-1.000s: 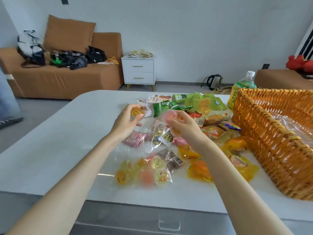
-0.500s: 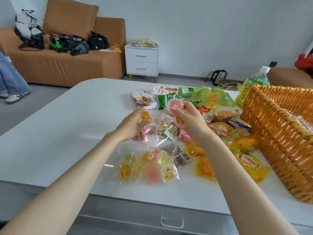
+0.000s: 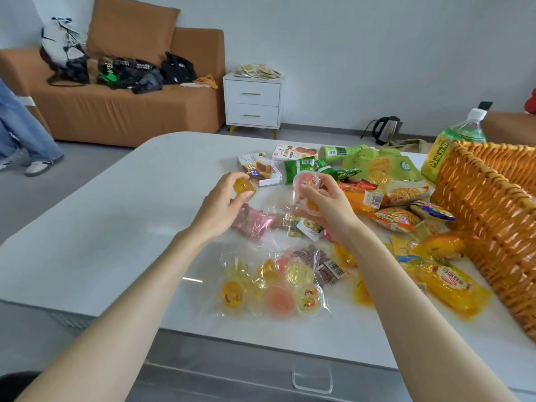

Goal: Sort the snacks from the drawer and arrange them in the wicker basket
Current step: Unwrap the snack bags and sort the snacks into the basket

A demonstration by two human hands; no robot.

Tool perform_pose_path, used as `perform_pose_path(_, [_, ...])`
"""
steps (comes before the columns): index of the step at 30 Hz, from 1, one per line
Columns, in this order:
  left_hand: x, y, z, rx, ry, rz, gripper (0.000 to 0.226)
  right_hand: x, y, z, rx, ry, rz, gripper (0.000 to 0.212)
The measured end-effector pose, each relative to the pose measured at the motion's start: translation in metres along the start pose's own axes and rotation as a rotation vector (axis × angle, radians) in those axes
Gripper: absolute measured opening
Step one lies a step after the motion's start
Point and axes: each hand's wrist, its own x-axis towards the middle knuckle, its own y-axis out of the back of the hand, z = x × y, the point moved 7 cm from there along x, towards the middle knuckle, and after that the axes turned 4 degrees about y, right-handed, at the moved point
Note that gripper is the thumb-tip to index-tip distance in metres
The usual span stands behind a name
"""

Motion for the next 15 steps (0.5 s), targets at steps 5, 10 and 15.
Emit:
perform_pose_path(5, [-0.002, -0.001, 0.017, -0.238, -0.016, -0.025, 0.026, -0.012, 0.004, -0.013, 0.177, -0.007, -0.029, 0.034])
perform_pose_path(10, [-0.008, 0.007, 0.059, -0.323, -0.102, -0.065, 0.019, -0.035, 0.014, -0.03, 0.118, 0.035, -0.035, 0.038])
perform_pose_path(15, [-0.016, 0.012, 0.072, -0.355, -0.141, -0.078, 0.021, -0.052, 0.021, -0.038, 0.089, 0.057, -0.053, 0.03])
